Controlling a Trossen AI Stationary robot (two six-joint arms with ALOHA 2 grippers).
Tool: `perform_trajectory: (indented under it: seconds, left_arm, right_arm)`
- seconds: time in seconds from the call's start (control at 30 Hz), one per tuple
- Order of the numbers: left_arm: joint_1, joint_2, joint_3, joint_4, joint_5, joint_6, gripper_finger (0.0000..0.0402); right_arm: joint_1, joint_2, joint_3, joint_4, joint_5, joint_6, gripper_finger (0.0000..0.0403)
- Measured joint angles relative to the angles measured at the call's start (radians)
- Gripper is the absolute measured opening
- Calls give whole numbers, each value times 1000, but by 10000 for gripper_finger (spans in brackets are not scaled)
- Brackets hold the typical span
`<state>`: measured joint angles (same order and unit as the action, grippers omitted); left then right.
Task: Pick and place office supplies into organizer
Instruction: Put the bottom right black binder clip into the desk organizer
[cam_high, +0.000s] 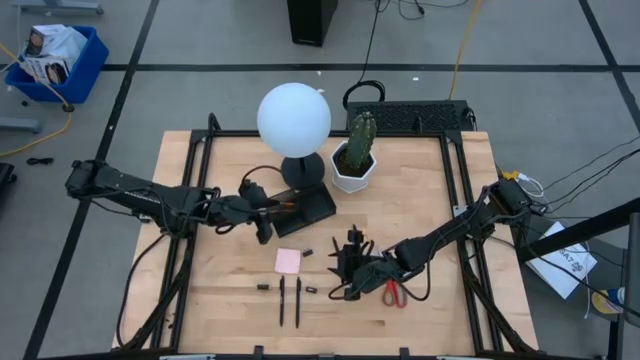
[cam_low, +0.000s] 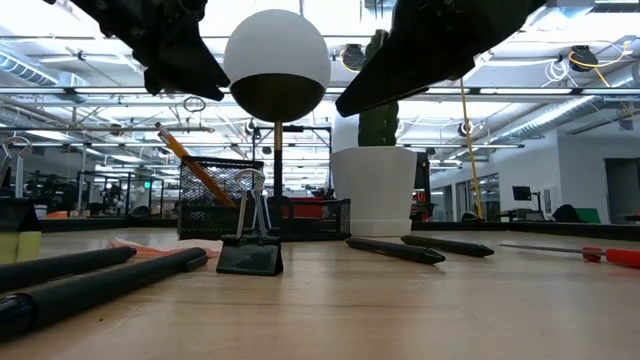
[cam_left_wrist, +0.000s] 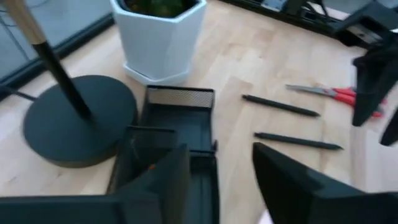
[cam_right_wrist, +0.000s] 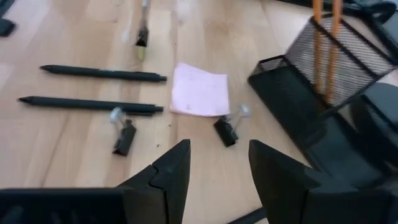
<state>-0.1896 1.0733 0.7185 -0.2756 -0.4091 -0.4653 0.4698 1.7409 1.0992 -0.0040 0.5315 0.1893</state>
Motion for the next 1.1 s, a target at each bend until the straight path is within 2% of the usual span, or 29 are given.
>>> perform_trajectory:
  seconds: [0.13, 0.27, 0.63, 0.8, 0.93, 1.1]
  left_arm:
    - [-18, 0, 0, -1, 73, -15, 245]
    - [-56, 0, 0, 5, 103, -29, 267]
    - [-146, -1, 0, 81, 97, -26, 239]
    - [-149, -1, 0, 106, 94, -7, 235]
    - [-149, -1, 0, 124, 93, 11, 233]
    - [-149, -1, 0, 124, 93, 12, 232]
  right_arm:
    - [0, 0, 0, 3, -84, 8, 155]
    - [4, 6, 0, 66, -149, 31, 155]
    - [46, 132, -1, 240, -166, 32, 155]
    - [56, 185, -1, 339, -163, 29, 155]
    - [52, 212, -1, 352, -164, 26, 156]
    - [43, 252, -1, 428, -164, 36, 170]
